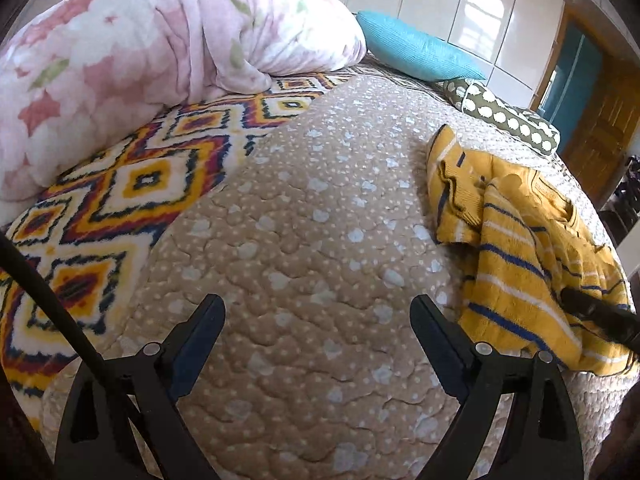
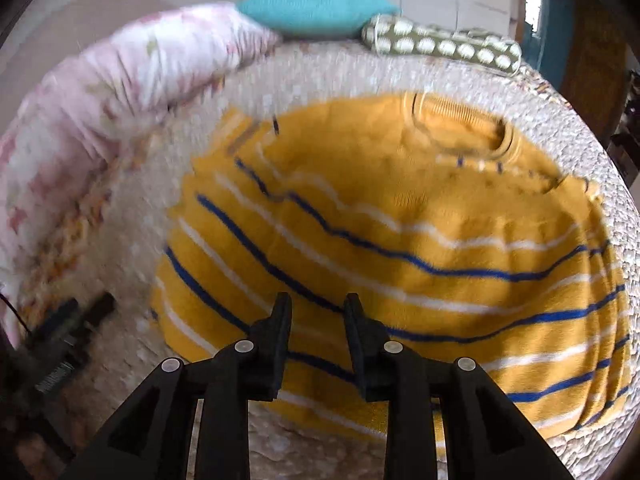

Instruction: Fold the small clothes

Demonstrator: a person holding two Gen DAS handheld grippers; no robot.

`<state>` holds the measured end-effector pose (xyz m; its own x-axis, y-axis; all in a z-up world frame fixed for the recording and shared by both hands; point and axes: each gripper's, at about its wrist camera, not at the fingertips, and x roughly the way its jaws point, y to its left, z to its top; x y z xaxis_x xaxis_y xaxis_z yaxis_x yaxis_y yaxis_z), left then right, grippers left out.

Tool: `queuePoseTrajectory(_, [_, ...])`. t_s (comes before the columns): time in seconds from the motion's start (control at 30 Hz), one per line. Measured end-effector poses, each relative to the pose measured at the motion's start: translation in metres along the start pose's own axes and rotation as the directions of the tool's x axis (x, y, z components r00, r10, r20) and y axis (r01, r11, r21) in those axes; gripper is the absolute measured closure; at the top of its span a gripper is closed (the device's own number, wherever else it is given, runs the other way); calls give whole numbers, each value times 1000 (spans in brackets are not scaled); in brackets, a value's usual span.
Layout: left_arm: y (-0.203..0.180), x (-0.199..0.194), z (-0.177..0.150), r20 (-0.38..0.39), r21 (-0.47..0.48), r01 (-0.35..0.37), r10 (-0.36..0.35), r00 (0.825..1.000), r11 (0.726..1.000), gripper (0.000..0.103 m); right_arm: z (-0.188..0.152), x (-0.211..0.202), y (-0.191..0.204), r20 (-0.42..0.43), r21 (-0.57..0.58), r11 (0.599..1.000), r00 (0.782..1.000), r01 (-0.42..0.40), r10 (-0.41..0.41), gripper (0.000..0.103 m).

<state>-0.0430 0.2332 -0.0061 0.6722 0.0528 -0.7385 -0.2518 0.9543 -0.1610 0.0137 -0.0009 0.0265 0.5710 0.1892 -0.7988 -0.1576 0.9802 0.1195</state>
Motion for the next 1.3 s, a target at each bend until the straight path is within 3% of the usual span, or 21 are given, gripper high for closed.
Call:
queuePoseTrajectory(0.17, [-1,0,0,-1,5,-4,4,1000,1000,10,18,4,12,29,4,1000,999,-17,17,73])
queuePoseTrajectory(0.37, [-1,0,0,-5,5,1,-1,1000,1000,10,11,42,29,-41,-44,999,999,13,-15,70])
queuePoseTrajectory(0.57, [-2,0,0,-6,9,7,-7,1000,1000,10,12,22,23,-27,-35,999,999,-20,19,69])
queuePoseTrajectory(0.8, [14,-14,6,26,-63,29,-27,999,998,10,-11,-7,34,25,-149,989,1000,13,-9,51])
queuePoseTrajectory(1.03, [49,-27,15,71,-173,-34,47,996,984,10,-44,2,78,53,-382,918,994,104,-91,49])
queuePoseTrajectory(1.2, [55,-22,16,51,-181,-33,43,998,983,10,-59,-6,100,99,-447,887,991,121,-85,39])
queuePoseTrajectory(1.3, [53,-24,16,60,-168,-31,42,997,985,10,-71,-2,112,145,-492,845,977,209,-157,39])
